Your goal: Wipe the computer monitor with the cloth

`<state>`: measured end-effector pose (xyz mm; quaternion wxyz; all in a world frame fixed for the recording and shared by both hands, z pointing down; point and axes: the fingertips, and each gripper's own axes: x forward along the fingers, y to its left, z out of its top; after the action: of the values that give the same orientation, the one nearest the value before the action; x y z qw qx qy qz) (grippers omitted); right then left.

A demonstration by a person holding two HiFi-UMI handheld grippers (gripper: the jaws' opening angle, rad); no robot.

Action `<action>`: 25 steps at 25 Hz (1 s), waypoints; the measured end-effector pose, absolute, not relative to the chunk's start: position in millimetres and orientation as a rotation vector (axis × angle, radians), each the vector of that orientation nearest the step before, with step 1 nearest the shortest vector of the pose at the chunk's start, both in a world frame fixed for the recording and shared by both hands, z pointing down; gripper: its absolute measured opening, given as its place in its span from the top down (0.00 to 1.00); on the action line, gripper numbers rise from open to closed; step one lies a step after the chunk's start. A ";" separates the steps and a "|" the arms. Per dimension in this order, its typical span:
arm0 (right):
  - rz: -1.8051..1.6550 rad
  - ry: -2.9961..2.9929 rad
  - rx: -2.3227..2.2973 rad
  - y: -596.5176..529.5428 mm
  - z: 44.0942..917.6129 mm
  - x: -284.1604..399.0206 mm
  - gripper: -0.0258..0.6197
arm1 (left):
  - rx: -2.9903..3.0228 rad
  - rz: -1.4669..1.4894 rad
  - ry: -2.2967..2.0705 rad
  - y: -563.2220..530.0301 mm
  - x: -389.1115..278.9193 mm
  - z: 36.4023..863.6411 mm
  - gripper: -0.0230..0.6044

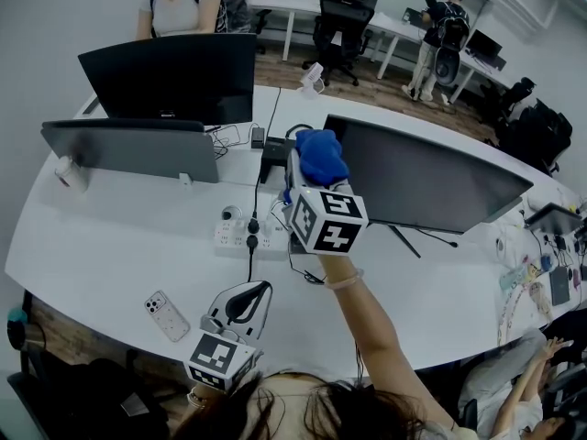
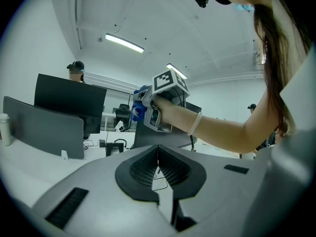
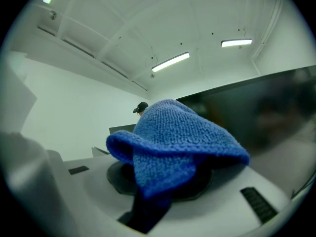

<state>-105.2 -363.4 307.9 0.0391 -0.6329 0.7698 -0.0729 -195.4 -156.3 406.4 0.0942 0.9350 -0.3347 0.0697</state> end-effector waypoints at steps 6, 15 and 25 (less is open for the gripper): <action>-0.188 2.358 -1.947 -363.5 300.5 -105.7 0.80 | 2.779 0.201 -0.998 -157.4 -195.7 405.3 0.95; -0.151 2.346 -1.948 -361.7 287.4 -104.7 0.80 | 2.793 0.198 -0.992 -156.2 -194.9 401.7 0.95; -0.126 2.334 -1.939 -360.1 273.3 -105.0 0.80 | 2.792 0.194 -0.980 -155.1 -195.8 399.2 0.95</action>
<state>-105.0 -360.1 273.3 0.0524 -0.6375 0.7675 -0.0415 -195.8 -155.1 399.2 0.0881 0.9379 -0.3291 0.0651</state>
